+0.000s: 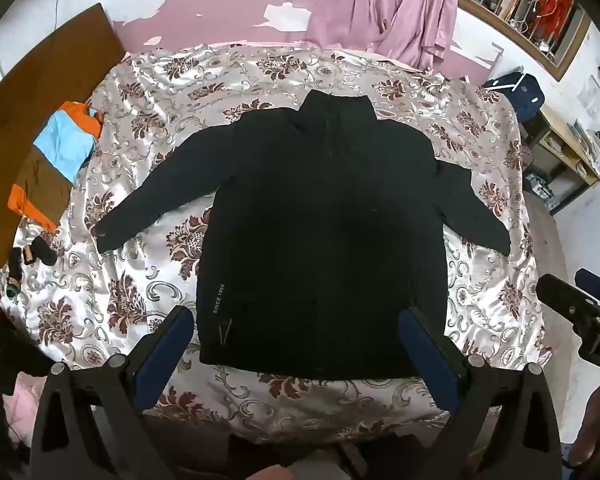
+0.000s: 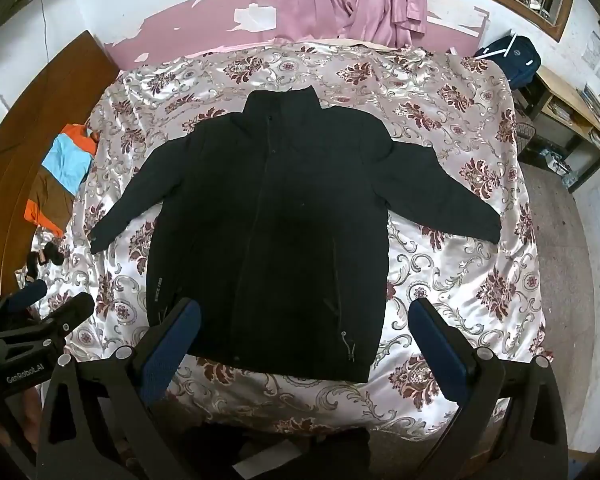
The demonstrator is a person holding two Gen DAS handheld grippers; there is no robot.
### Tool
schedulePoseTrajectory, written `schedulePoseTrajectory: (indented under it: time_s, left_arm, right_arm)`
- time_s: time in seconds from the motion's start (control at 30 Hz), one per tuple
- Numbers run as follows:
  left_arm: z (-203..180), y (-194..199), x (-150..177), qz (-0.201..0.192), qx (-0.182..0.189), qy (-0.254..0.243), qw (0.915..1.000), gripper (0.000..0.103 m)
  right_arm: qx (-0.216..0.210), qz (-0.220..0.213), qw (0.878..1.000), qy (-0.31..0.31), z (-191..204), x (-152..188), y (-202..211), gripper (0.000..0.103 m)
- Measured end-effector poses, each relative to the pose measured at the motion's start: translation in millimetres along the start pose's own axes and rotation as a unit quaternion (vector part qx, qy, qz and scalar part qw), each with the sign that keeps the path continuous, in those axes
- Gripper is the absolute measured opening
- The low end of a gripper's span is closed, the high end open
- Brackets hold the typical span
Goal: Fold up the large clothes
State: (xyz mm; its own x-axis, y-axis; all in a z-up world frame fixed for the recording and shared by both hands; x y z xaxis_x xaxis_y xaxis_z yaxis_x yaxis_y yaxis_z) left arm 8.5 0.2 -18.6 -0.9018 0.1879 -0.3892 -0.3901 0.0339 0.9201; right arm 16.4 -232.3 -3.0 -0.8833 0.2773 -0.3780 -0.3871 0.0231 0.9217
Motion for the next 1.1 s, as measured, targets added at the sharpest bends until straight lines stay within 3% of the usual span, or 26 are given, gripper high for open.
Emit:
schedulePoseTrajectory:
  time_s: [1.1]
  left_arm:
    - [0.6,-0.2,-0.1,0.001,0.003,0.002,1.0,0.103]
  right_arm:
    - [-0.001,-0.002,1.0,-0.001,3.0,-3.3,2.1,0.102]
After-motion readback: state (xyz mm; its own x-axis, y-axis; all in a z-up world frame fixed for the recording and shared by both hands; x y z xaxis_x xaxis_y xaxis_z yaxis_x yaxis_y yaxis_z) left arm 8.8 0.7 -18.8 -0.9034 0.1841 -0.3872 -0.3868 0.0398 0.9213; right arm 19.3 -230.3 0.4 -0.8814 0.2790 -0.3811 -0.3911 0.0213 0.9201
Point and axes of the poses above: each gripper's, at about its wrist camera, not at the fingertips, and y roughly against the way its jaws point, z to its left, x to its underside, the point moved 2 cm from there along -y, roughly the way its jaws point, and after that the axes turned 15 degrees about -y, right-handed, at the moved point
